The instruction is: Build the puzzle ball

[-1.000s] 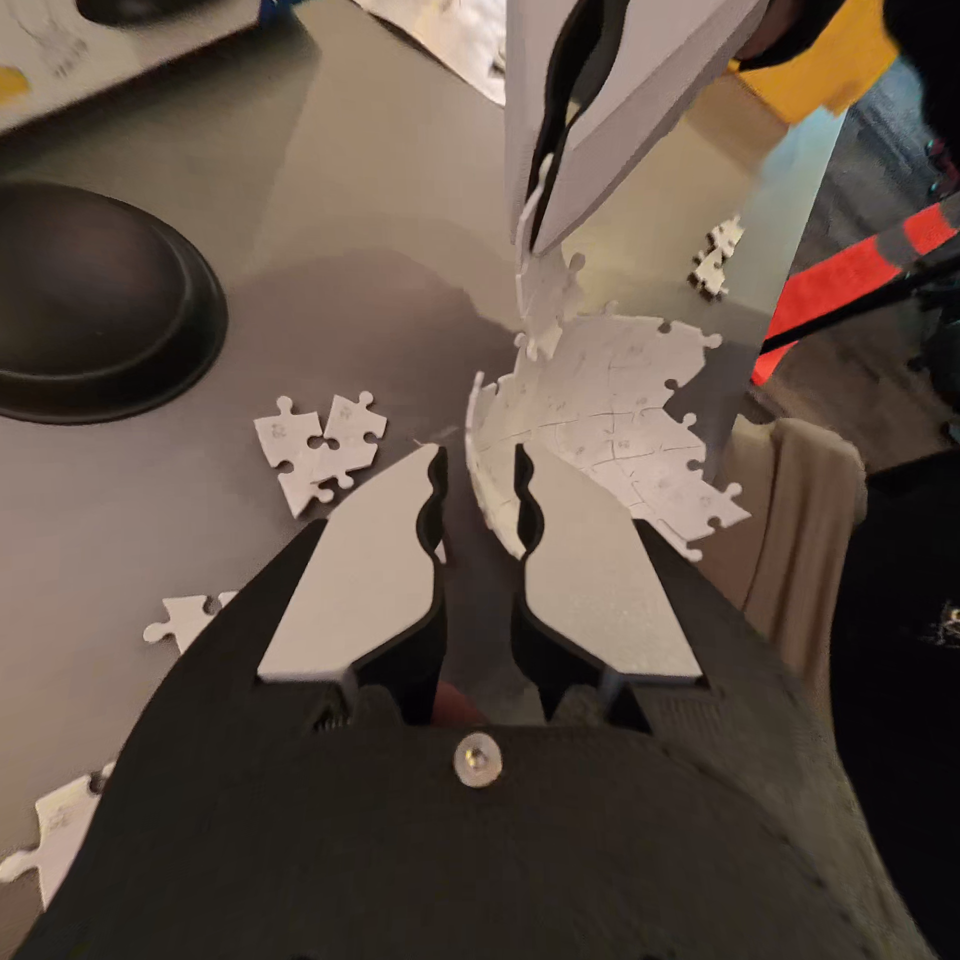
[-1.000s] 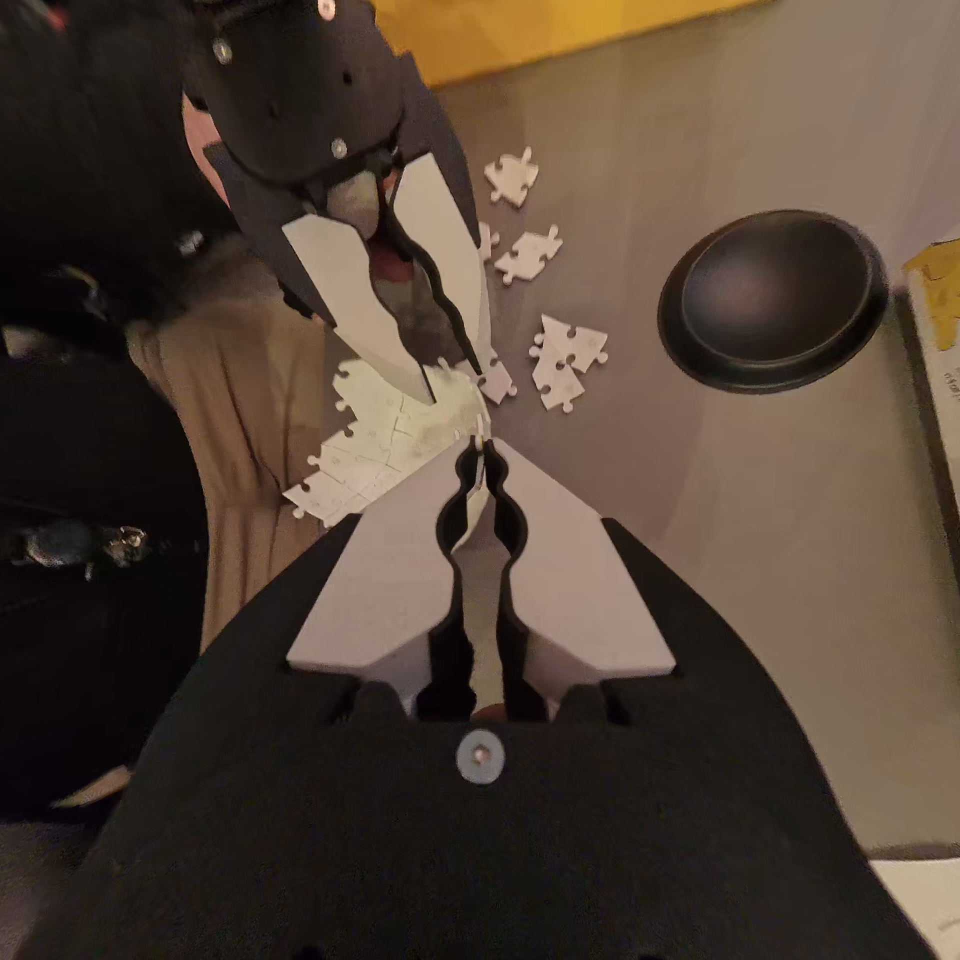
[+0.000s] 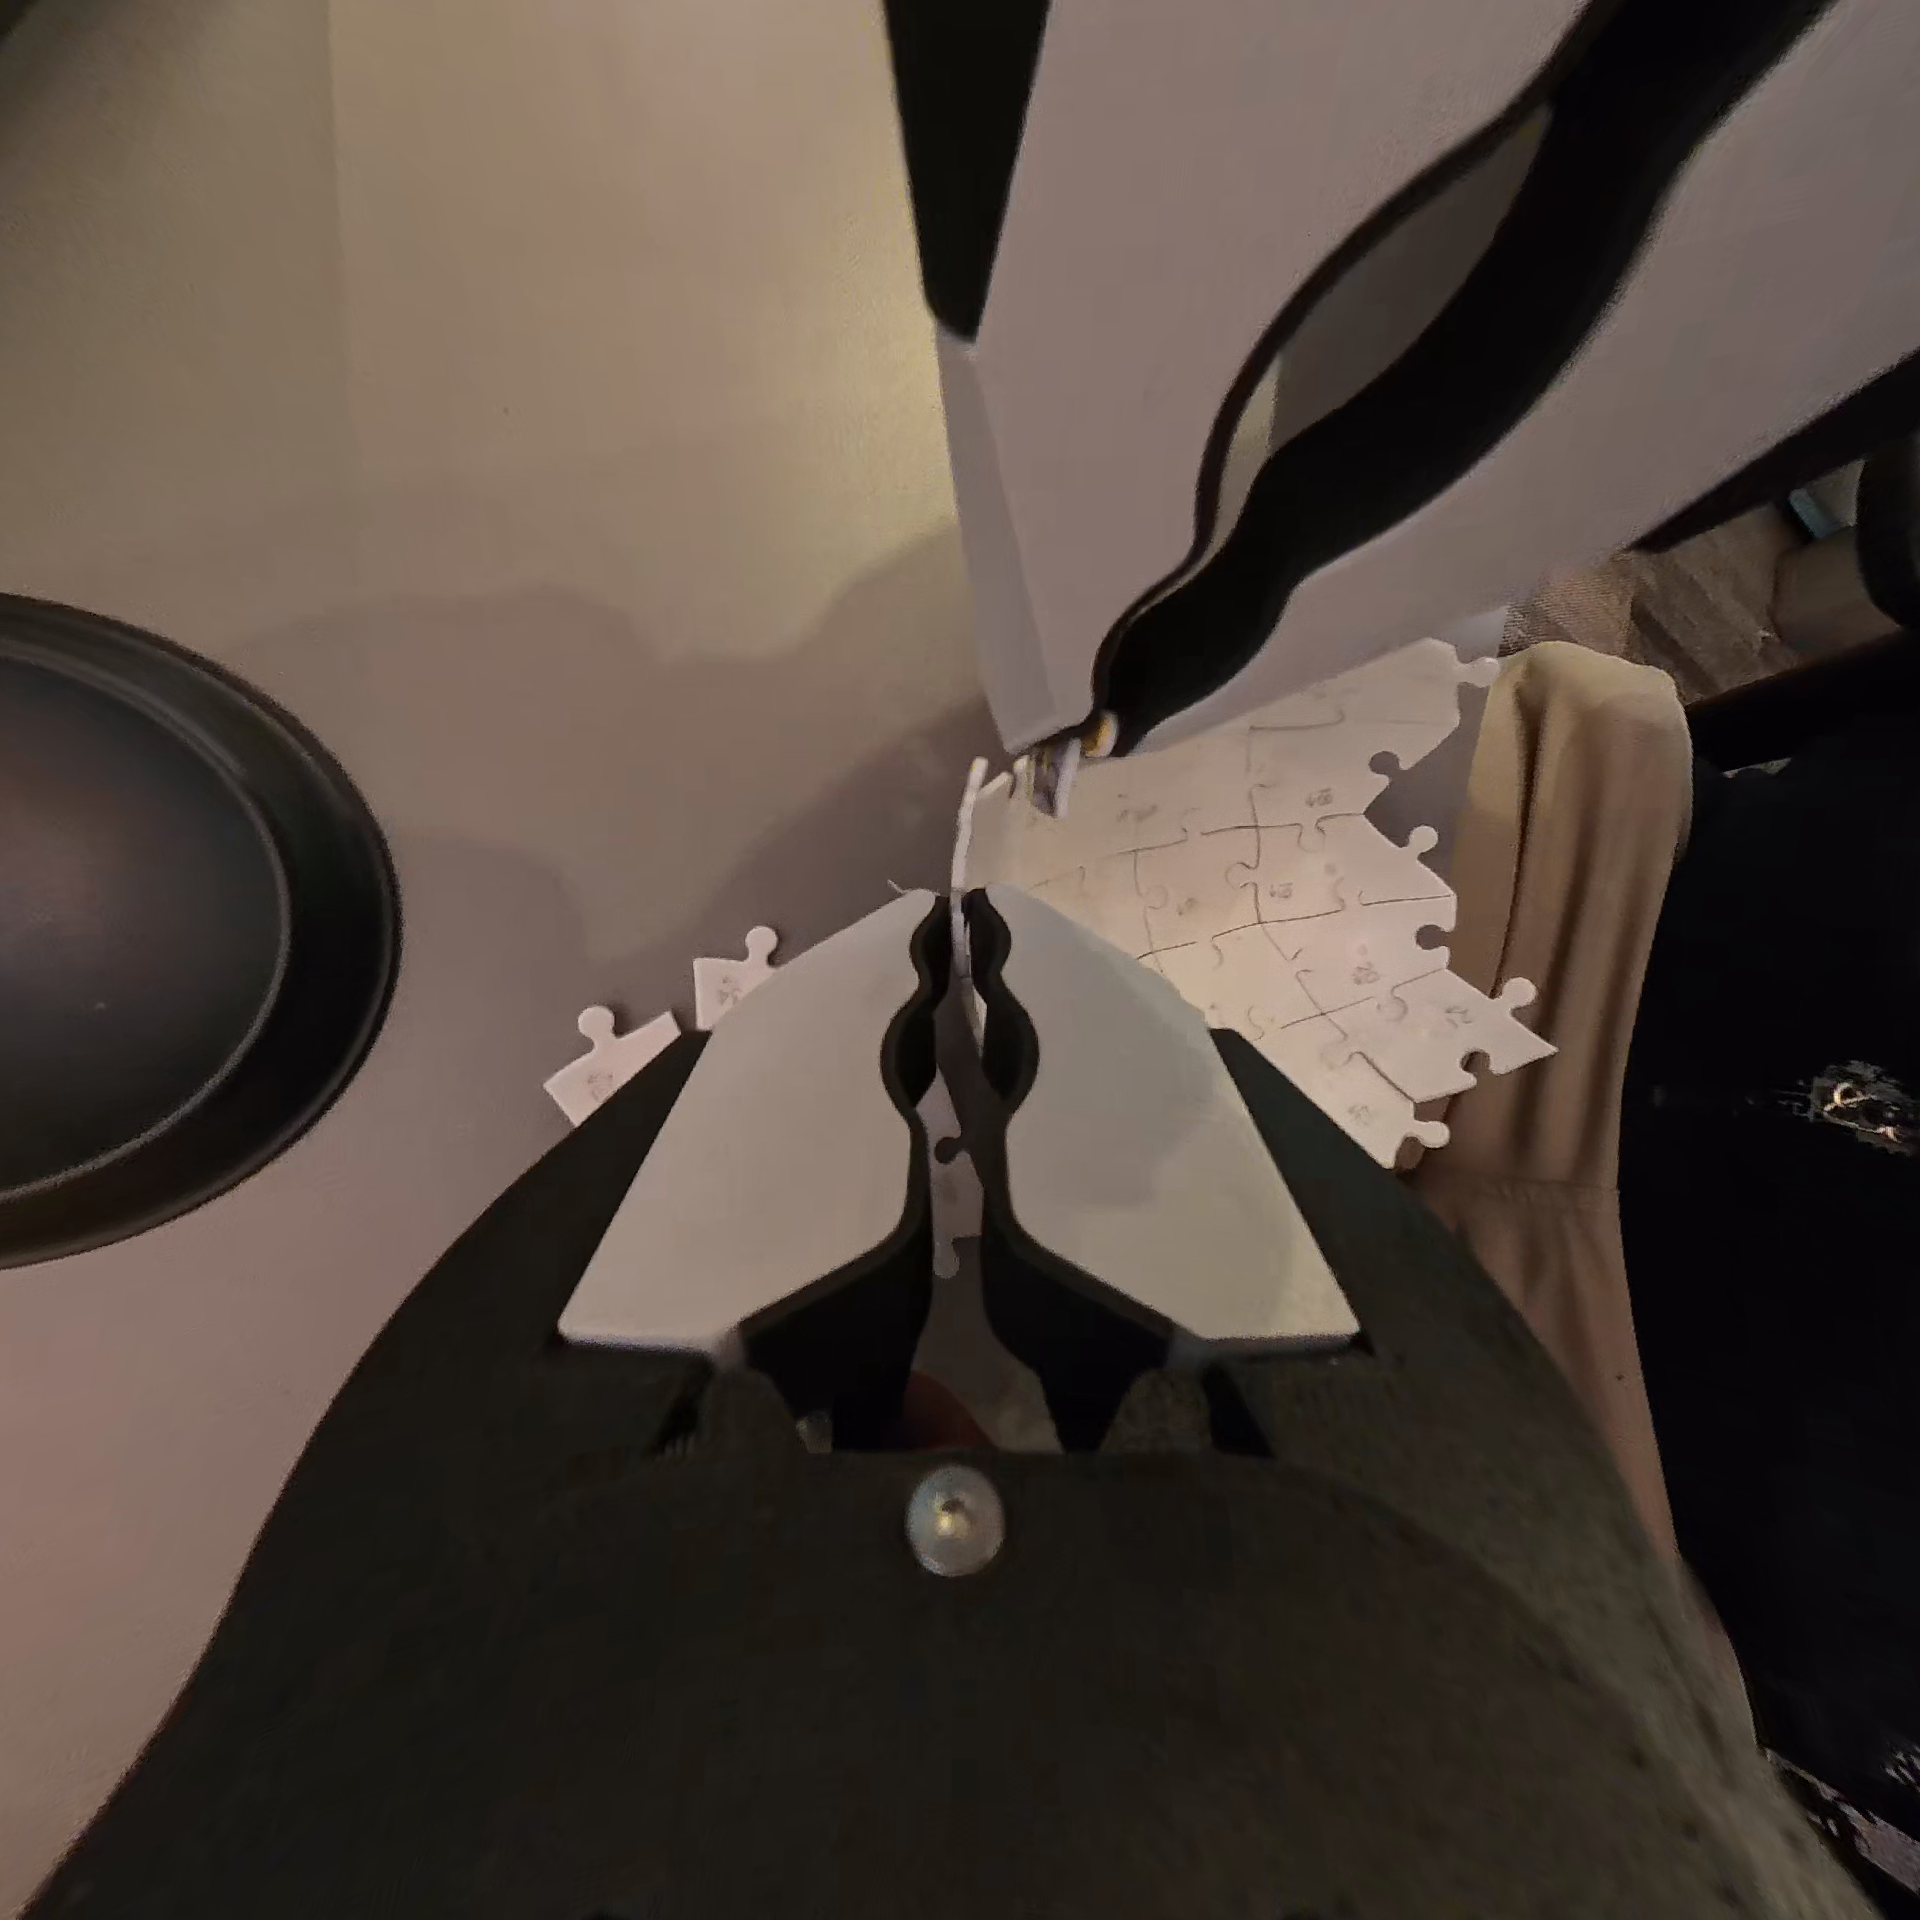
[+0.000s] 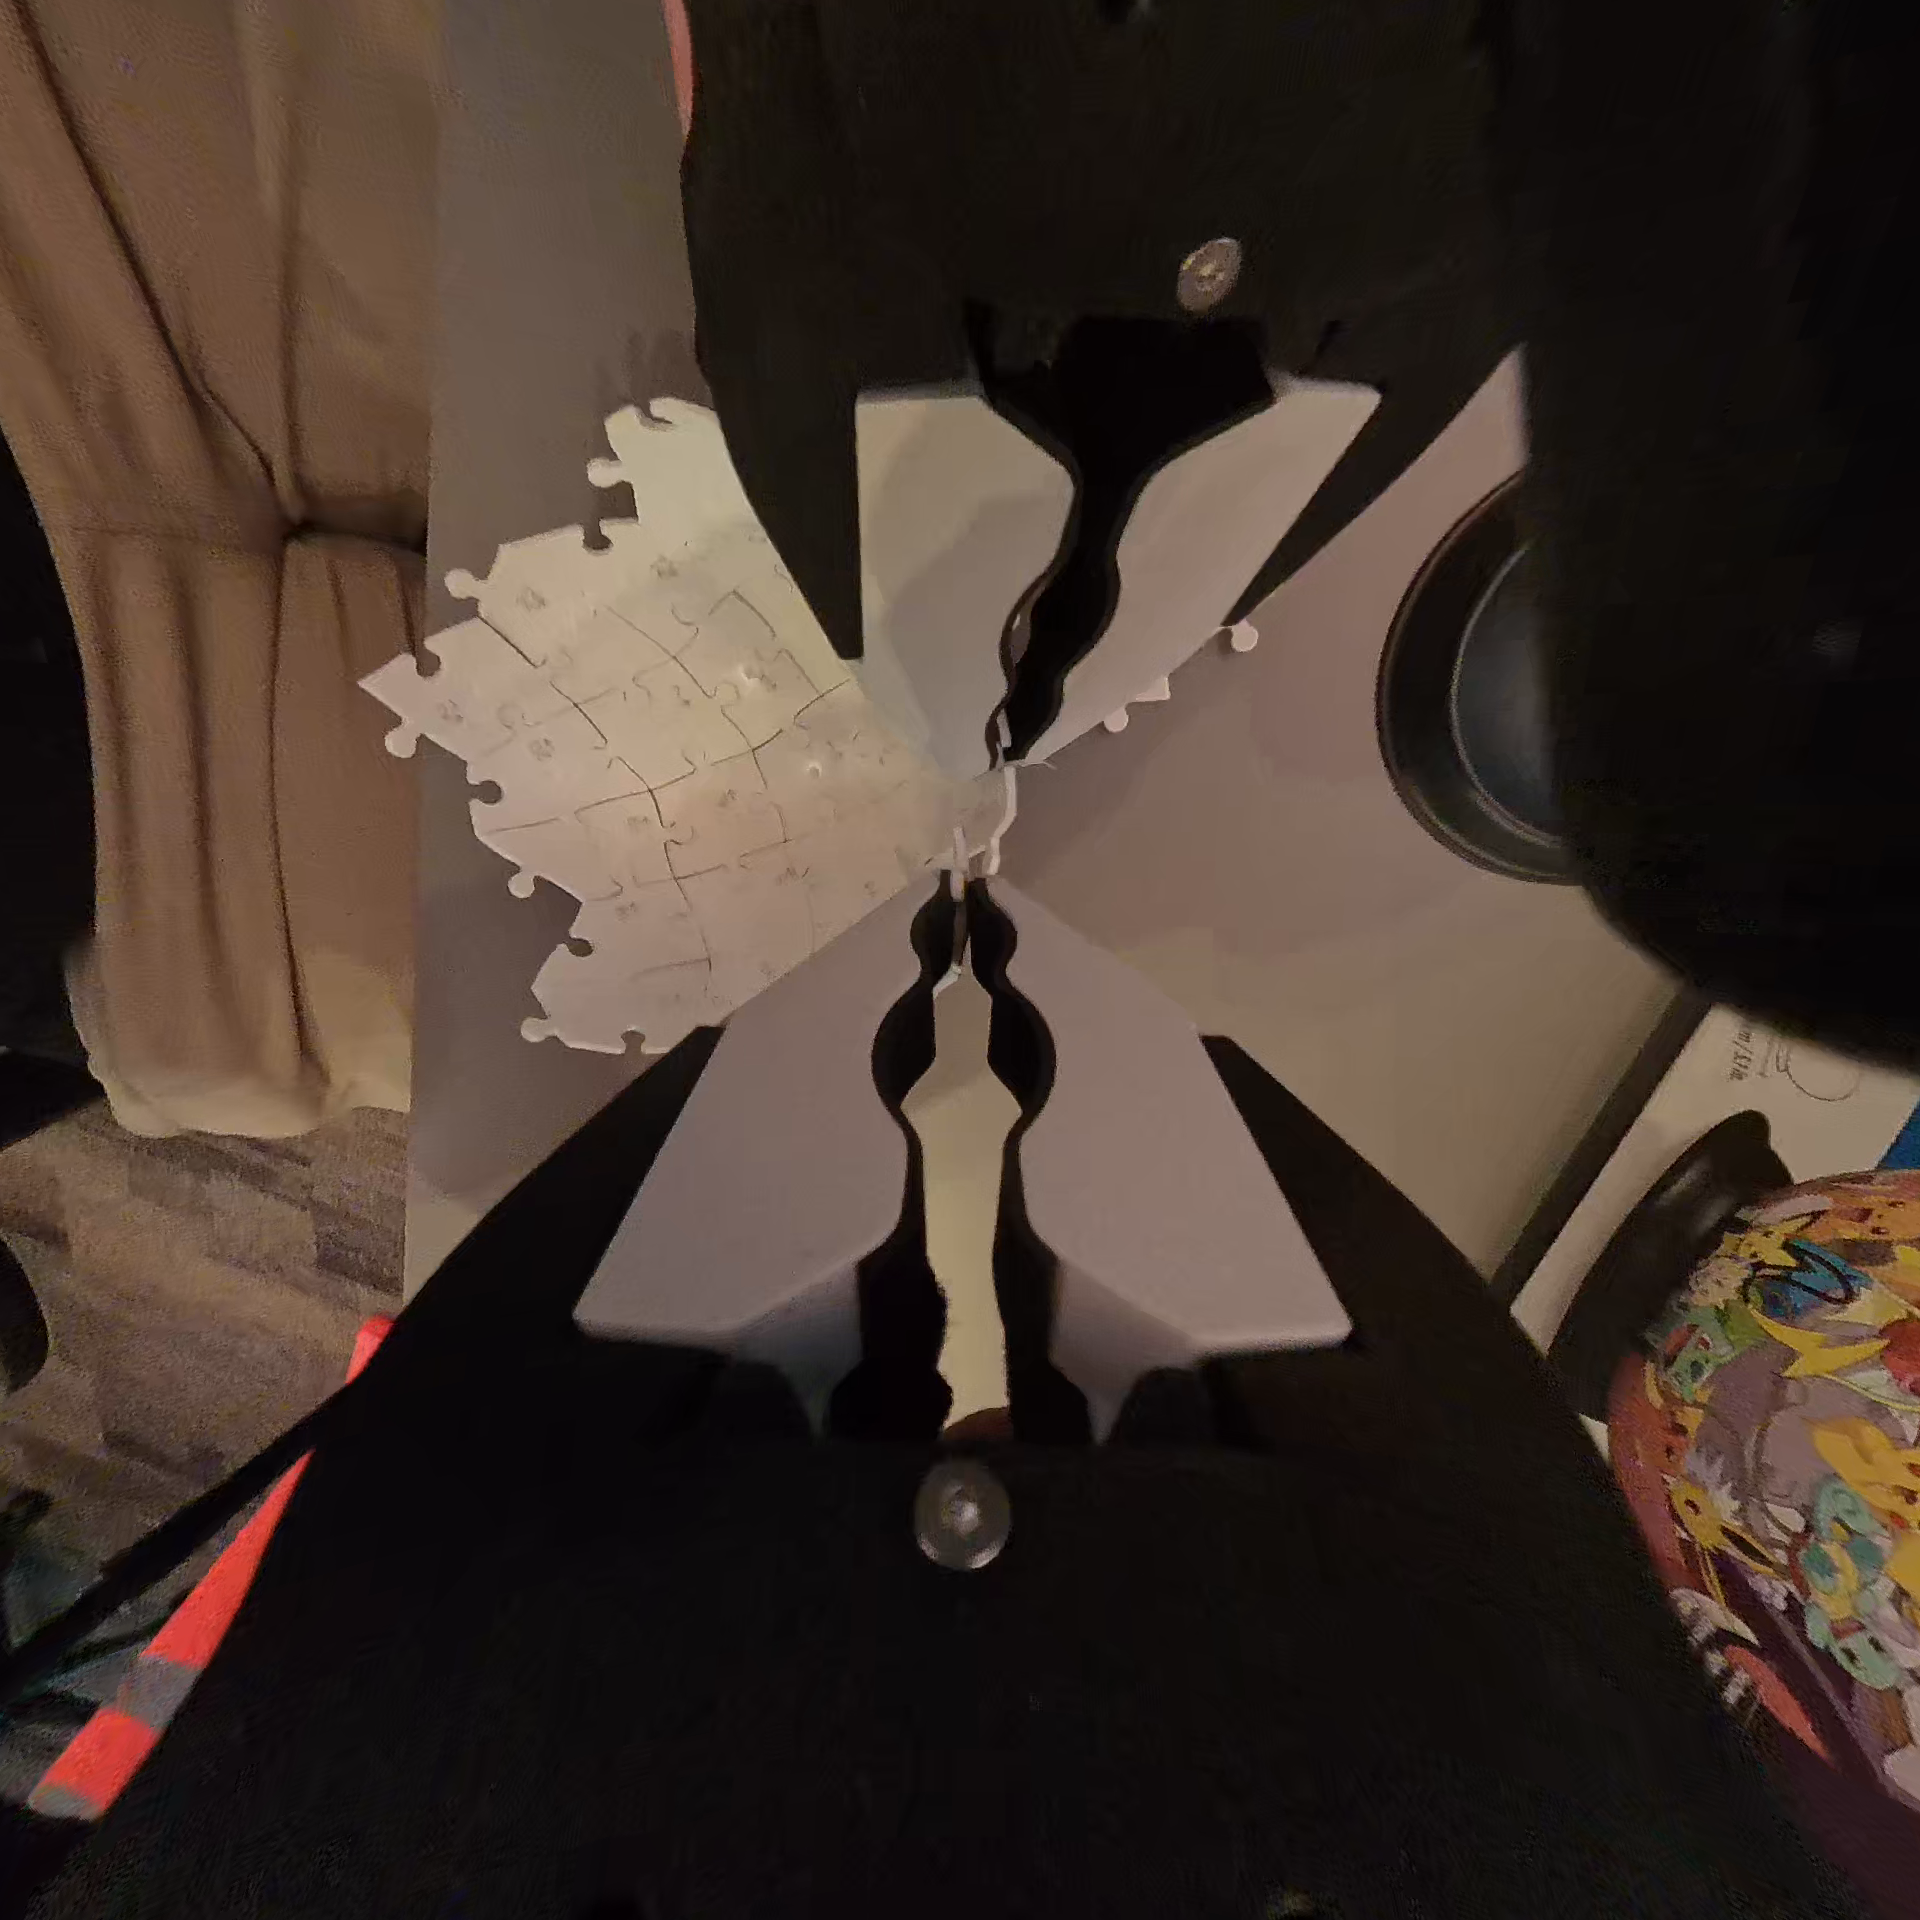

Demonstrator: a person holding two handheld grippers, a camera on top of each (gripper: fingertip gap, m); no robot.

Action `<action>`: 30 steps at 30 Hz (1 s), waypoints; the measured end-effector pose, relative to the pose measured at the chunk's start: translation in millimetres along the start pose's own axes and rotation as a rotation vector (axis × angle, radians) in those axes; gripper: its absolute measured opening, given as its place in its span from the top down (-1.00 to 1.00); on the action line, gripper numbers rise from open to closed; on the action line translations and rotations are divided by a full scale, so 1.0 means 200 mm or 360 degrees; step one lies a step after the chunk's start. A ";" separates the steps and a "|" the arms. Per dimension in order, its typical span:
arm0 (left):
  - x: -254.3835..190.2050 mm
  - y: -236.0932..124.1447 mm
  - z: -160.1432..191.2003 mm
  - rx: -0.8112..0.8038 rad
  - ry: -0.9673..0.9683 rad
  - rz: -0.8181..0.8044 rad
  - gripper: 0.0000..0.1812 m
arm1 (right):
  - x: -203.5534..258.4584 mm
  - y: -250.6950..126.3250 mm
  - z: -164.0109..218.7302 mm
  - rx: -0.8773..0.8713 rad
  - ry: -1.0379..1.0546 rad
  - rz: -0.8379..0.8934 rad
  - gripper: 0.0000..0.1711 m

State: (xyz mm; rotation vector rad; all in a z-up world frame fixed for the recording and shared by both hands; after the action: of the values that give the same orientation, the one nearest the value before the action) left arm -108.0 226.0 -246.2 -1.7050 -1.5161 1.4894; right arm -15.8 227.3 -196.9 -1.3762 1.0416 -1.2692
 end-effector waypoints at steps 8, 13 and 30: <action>0.00 0.01 -0.01 -0.0004 -0.0007 0.0019 0.97 | 0.00 0.02 0.01 0.0055 0.0043 -0.0001 1.00; 0.00 0.02 -0.02 0.0009 -0.0013 0.0015 0.96 | 0.00 0.03 0.00 0.0080 0.0051 0.0003 1.00; 0.02 0.03 -0.04 0.0042 -0.0026 0.0040 0.96 | -0.01 0.06 -0.01 0.0204 0.0088 0.0056 1.00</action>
State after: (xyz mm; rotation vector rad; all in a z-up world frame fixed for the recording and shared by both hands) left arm -99.3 230.0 -250.4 -1.7073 -1.4820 1.5326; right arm -18.8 227.2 -208.5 -1.2268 1.0003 -1.3313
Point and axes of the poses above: each gripper's, where its closed fingertips meet, y out along the fingers, z out of its underside, x = y × z across the jaws, the point moved 9 cm from there along -y, back along the fingers, and after that the axes turned 14 degrees about x, right-handed, at the moved point
